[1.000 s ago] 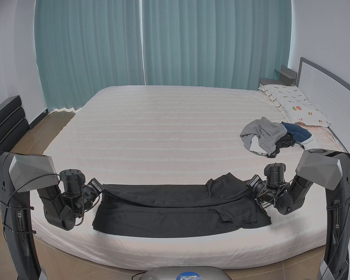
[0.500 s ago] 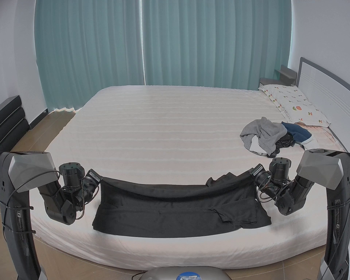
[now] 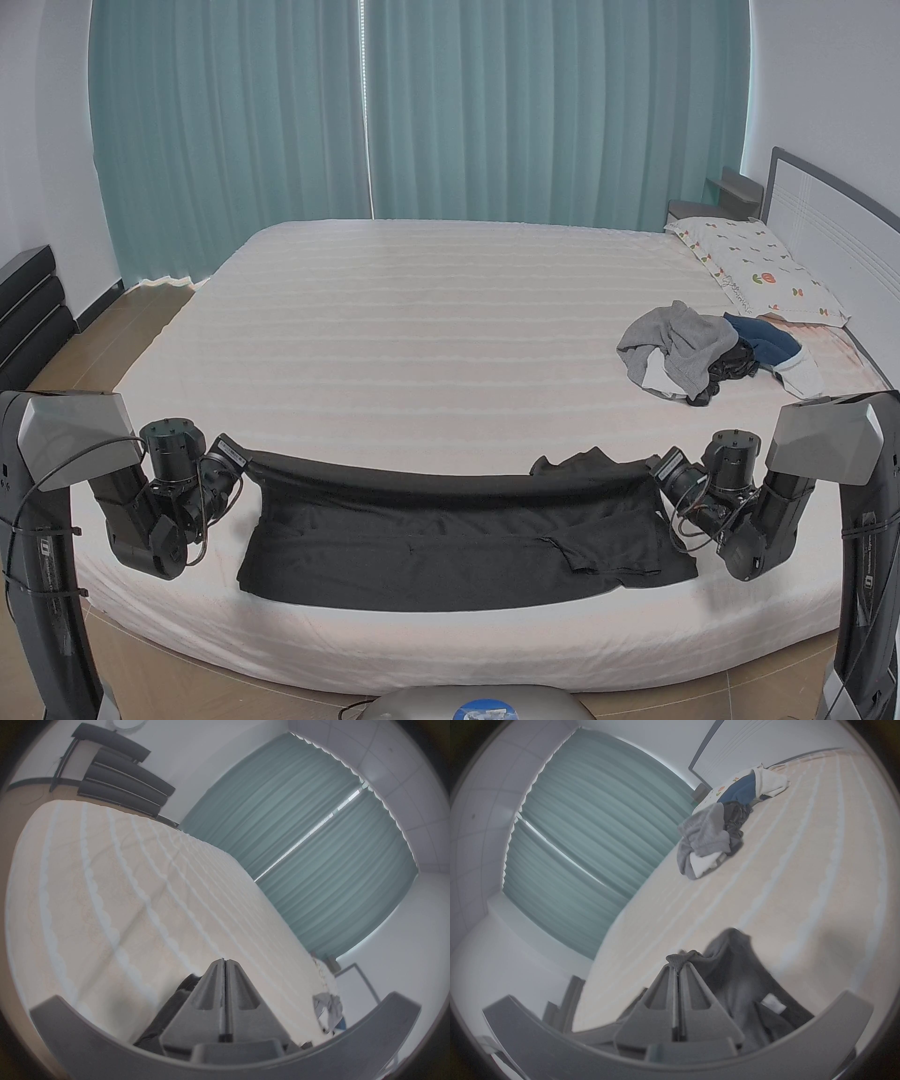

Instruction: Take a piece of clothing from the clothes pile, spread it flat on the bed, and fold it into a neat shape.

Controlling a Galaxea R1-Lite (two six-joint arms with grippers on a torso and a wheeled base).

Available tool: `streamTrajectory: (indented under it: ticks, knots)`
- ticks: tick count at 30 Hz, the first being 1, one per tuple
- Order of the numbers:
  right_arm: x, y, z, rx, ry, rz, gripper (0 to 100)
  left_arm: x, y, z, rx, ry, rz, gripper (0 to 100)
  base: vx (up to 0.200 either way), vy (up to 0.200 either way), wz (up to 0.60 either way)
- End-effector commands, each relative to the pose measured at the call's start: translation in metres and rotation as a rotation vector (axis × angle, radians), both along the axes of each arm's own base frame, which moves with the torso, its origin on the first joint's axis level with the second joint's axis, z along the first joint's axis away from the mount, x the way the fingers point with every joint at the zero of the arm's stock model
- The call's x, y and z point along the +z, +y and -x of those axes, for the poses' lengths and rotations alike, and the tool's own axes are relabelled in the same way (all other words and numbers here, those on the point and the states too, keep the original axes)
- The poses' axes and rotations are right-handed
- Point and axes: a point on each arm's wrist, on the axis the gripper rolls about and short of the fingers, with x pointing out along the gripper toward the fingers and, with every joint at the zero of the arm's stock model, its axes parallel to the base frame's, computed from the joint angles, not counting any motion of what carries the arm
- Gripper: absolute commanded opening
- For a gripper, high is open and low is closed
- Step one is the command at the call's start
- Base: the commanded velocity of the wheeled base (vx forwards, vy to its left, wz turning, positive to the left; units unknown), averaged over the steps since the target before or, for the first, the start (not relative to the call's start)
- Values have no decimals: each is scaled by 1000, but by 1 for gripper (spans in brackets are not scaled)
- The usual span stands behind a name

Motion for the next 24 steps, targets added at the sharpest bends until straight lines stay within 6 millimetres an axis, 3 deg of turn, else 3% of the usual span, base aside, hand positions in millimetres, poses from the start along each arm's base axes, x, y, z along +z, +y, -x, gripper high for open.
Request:
streamTrajectory:
  ticks: [1,7,13,14,18,24]
  knots:
    - [-13,-5,21,38,93,60,0,-18,3,18,-60,95,-55,0,0,0,0]
    - [-25,-3,25,65,125,89,0,-32,3,19,-77,138,-94,0,0,0,0]
    - [-27,-3,25,74,131,93,0,-35,2,18,-82,143,-101,0,0,0,0]
    - [-27,-3,25,75,129,92,100,-35,2,19,-84,144,-101,100,0,0,0]
    - [-18,-3,25,75,97,87,100,-34,2,19,-83,143,-99,100,0,0,0]
    - [34,-15,30,83,-28,55,100,-29,9,18,-44,128,-68,100,0,0,0]
